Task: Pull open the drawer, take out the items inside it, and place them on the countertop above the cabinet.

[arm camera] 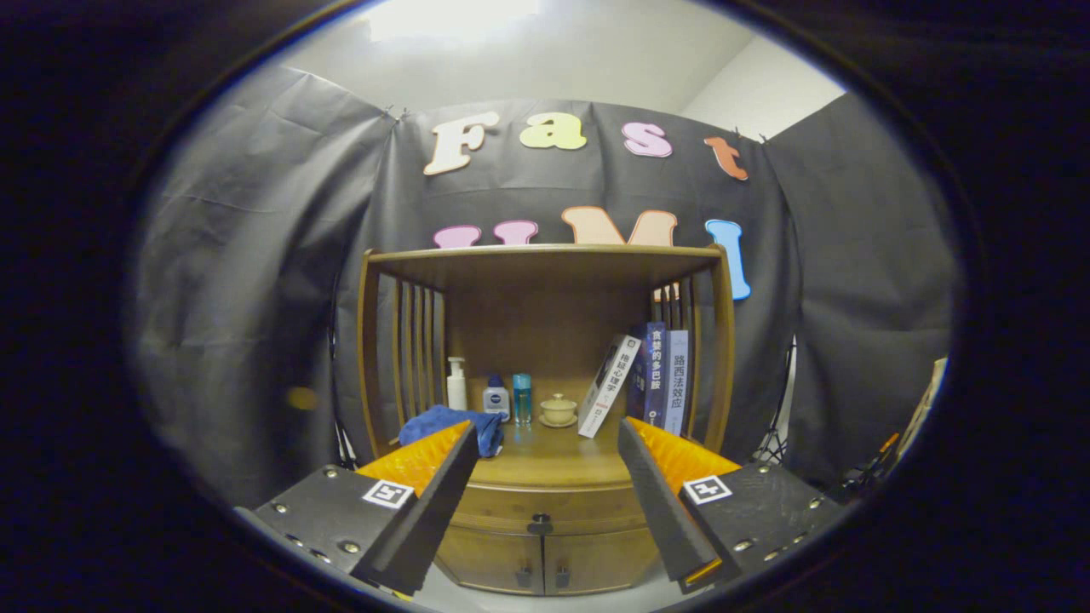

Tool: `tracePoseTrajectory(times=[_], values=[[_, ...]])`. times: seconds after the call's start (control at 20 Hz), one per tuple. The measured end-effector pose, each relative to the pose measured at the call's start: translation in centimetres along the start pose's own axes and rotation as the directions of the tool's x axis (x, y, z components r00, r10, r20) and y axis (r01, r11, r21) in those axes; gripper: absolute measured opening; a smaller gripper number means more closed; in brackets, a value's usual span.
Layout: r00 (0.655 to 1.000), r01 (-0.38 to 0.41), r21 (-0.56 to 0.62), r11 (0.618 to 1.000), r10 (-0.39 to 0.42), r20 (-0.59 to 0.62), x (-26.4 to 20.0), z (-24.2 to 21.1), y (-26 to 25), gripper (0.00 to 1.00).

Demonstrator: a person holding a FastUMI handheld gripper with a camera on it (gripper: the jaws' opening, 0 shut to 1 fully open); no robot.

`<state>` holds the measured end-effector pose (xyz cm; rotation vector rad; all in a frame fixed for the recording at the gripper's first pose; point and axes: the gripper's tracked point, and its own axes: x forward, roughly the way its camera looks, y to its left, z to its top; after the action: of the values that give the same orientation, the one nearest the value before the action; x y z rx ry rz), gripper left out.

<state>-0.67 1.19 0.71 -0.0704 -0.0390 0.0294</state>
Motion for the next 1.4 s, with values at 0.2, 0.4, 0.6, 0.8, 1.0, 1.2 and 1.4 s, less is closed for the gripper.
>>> tracePoseTrajectory(times=[0.2,0.4,0.6,0.8,1.0,1.2,1.4], values=[[1.0,-0.006,0.001,1.0,0.006,-0.012,0.6,-0.9,0.3,0.99],[0.999,0.048,-0.061,0.997,-0.047,0.019,0.6,-0.7,-0.8,0.99],[1.0,0.016,-0.038,0.999,-0.016,-0.003,1.0,-2.4,0.2,0.99],[0.999,-0.005,-0.032,0.999,0.004,-0.033,2.2,-4.7,1.0,0.99],[0.996,-0.017,-0.033,0.999,0.014,-0.09,3.7,-8.1,1.0,0.99],[0.995,0.039,0.025,0.999,-0.037,-0.088,5.5,-10.1,-1.0,0.99],[0.985,0.055,0.062,0.997,-0.044,-0.168,7.2,-13.9,-1.7,0.99]])
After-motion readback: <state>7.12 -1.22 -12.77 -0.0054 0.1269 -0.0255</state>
